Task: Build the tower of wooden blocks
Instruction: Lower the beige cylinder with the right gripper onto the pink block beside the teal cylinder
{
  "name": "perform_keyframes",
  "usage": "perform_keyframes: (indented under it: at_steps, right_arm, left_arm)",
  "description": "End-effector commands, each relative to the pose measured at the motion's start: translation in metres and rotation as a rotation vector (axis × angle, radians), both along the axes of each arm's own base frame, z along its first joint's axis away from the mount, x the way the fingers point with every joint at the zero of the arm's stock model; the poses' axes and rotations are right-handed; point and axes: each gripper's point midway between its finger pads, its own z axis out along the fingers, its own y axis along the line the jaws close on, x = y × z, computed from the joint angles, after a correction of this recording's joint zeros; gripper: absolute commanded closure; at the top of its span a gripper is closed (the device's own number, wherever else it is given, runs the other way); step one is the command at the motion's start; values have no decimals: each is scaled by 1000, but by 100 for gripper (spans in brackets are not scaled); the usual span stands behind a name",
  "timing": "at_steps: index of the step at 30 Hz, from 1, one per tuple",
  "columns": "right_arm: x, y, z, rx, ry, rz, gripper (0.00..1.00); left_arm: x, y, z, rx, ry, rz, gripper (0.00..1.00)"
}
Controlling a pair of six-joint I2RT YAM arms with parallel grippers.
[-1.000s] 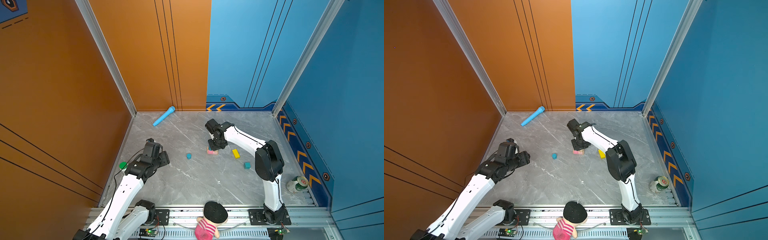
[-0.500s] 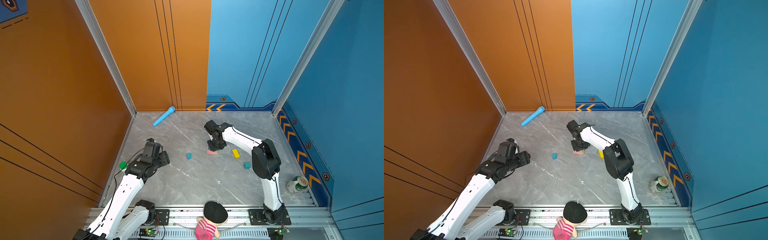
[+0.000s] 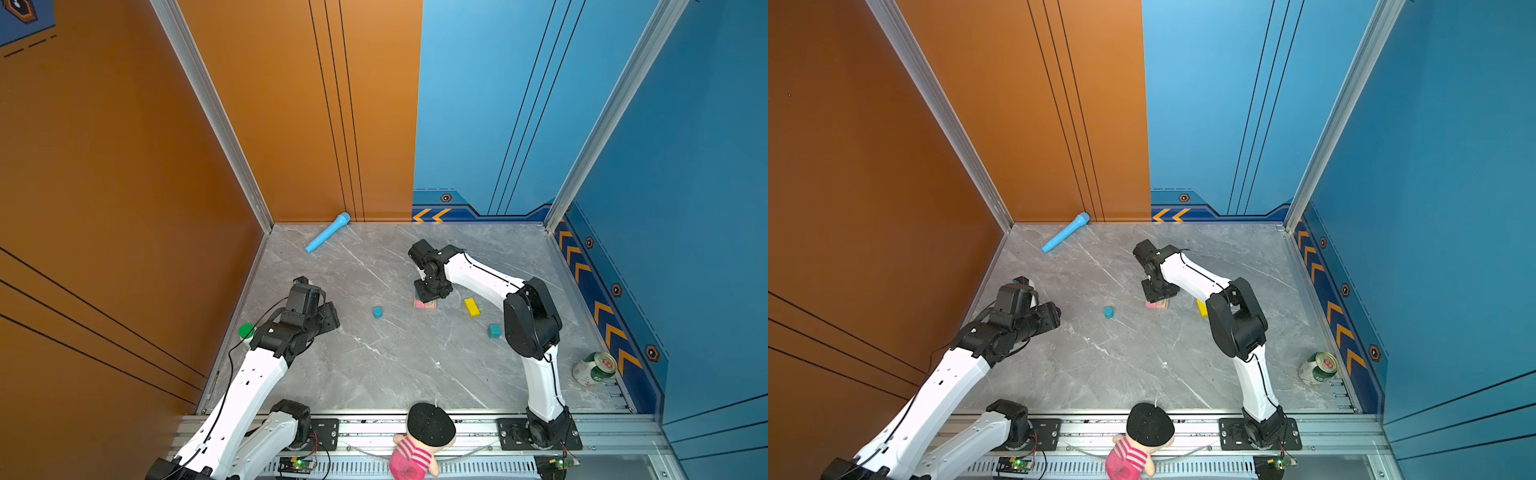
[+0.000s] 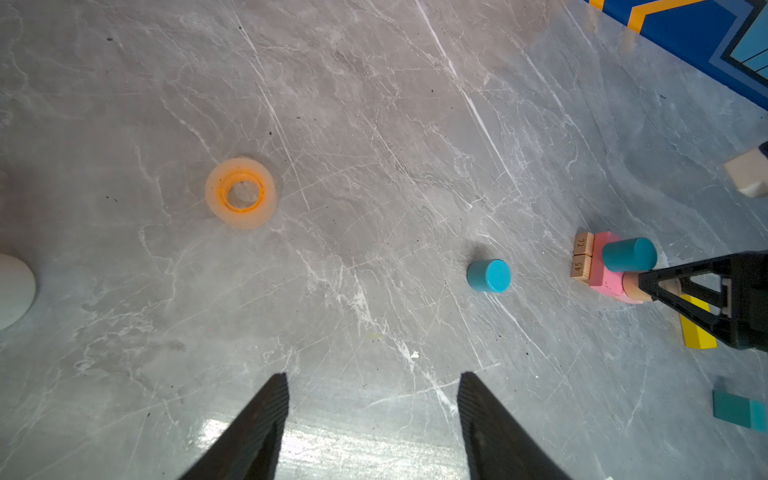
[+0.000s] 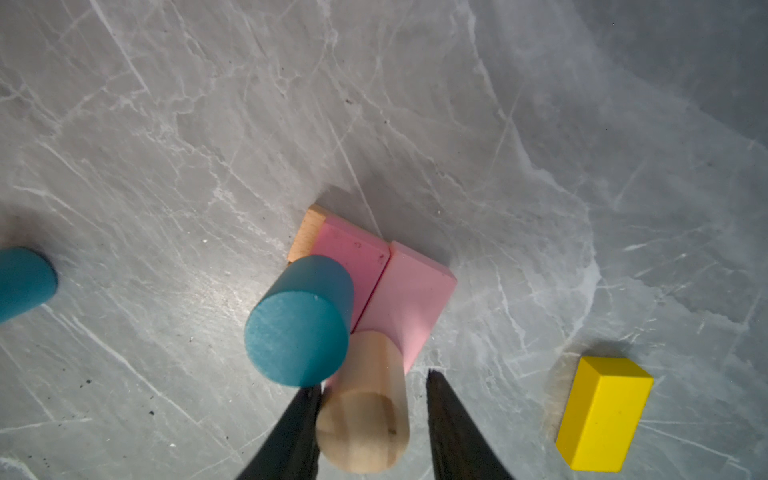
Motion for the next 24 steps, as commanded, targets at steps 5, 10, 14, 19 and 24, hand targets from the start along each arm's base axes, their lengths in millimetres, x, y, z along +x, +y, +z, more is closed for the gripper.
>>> perform_keyframes:
  at_steps: [5, 10, 14, 19, 24]
  right_arm:
    - [6, -1, 4, 9, -11, -8, 53]
    - [7, -5, 3, 4, -12, -17, 53]
    - [7, -6, 2, 4, -10, -21, 53]
    - [8, -6, 0, 3, -5, -24, 53]
    - [7, -6, -2, 2, -1, -23, 53]
  left_arm:
    - [0, 0, -3, 0, 8, -14, 33]
    - [-1, 0, -4, 0, 9, -13, 33]
    - [0, 0, -3, 0, 6, -13, 33]
    - [0, 0, -3, 0, 7, -14, 33]
    - [0, 0, -3, -1, 8, -13, 33]
